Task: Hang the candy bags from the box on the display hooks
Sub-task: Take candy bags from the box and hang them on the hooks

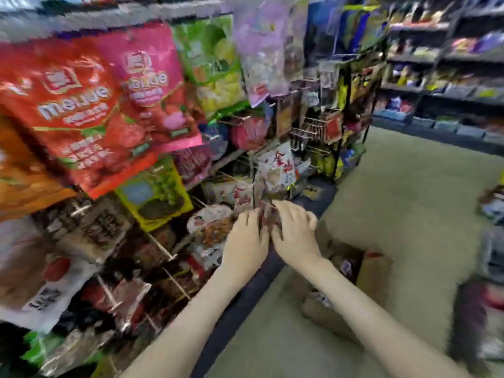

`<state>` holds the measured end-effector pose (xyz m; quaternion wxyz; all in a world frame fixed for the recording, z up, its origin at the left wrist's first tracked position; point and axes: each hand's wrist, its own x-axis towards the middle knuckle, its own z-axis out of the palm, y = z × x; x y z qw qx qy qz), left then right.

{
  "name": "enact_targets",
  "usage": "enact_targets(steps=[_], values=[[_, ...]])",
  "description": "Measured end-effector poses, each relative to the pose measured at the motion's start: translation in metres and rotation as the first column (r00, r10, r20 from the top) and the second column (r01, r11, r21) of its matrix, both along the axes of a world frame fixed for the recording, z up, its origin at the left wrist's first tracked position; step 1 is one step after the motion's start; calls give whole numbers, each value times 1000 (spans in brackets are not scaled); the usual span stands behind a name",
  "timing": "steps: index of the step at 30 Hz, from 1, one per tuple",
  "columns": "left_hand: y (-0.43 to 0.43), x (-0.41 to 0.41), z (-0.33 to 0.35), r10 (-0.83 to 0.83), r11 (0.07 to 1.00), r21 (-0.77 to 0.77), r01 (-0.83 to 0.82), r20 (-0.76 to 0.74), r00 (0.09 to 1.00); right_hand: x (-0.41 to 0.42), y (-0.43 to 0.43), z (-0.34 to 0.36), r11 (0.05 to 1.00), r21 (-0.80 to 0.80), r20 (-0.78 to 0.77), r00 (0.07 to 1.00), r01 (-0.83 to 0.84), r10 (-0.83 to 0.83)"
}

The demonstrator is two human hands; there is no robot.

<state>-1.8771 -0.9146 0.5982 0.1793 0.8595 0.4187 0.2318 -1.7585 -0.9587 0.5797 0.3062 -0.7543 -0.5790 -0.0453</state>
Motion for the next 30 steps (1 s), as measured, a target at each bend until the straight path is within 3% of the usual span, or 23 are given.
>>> enact_targets(steps=[6, 12, 17, 23, 28, 30], values=[[-26, 112, -77, -126, 961, -265, 74, -183, 975, 117, -62, -85, 902, -331, -88, 943, 277, -322], [-10, 190, -147, -239, 914, -391, 109, -301, 923, 189, -66, -156, 777, -519, -66, 890, 355, -451], [35, 261, -222, -341, 852, -515, 95, -408, 847, 246, -33, -220, 683, -649, -69, 868, 336, -492], [103, 335, -325, -382, 787, -617, 3, -483, 788, 317, 26, -317, 612, -759, -186, 827, 222, -531], [125, 374, -421, -402, 775, -629, -53, -556, 728, 345, 68, -424, 587, -787, -359, 633, 189, -686], [123, 385, -468, -368, 781, -616, -102, -586, 722, 335, 74, -472, 601, -776, -372, 631, 191, -681]])
